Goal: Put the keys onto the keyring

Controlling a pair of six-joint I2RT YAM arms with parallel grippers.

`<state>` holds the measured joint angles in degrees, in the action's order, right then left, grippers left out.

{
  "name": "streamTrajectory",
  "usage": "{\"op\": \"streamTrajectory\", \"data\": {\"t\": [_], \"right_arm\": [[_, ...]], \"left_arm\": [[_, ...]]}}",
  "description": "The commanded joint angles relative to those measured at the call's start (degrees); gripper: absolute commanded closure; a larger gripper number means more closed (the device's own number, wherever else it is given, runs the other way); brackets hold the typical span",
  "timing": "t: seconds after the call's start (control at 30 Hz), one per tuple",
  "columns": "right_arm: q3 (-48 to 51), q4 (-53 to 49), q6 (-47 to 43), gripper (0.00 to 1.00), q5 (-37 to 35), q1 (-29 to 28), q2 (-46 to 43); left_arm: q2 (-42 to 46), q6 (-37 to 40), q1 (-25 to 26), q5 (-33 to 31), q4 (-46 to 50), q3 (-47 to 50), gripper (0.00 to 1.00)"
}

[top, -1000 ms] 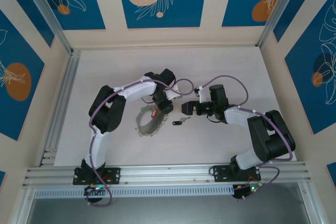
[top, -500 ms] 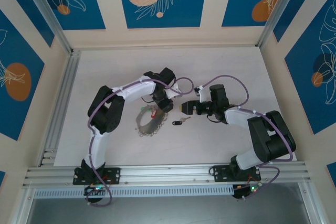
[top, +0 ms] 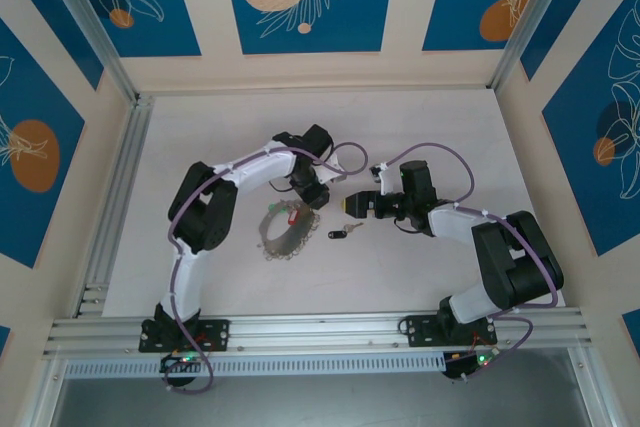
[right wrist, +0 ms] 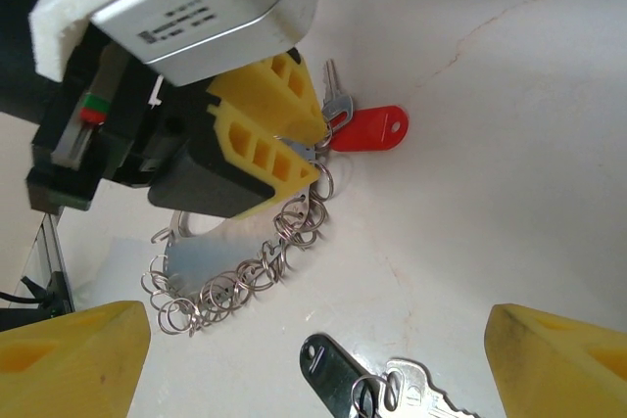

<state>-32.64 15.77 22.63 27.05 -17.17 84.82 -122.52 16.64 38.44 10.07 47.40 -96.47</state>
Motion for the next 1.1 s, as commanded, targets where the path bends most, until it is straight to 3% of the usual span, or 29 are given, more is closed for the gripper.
{"op": "streamTrajectory", "data": {"t": [0.0,0.7,1.07], "right_arm": [[0.9,0.0,0.4,0.11,1.2,0.2,-1.4],[1.0,-0.7,-0.2,0.11,1.0,1.0,-2.5],[0.8,-0.7,-0.6,0.11,1.1,1.6,-2.7]], "left_arm": [[-1.4,0.7,-0.4,-0.7,2.0,-1.6,0.74],[-1.3,1.8,0.2,-1.8,3.2,2.0,0.72],[0.4,1.4,1.0,-2.4,3.4,3.7,0.8]]}}
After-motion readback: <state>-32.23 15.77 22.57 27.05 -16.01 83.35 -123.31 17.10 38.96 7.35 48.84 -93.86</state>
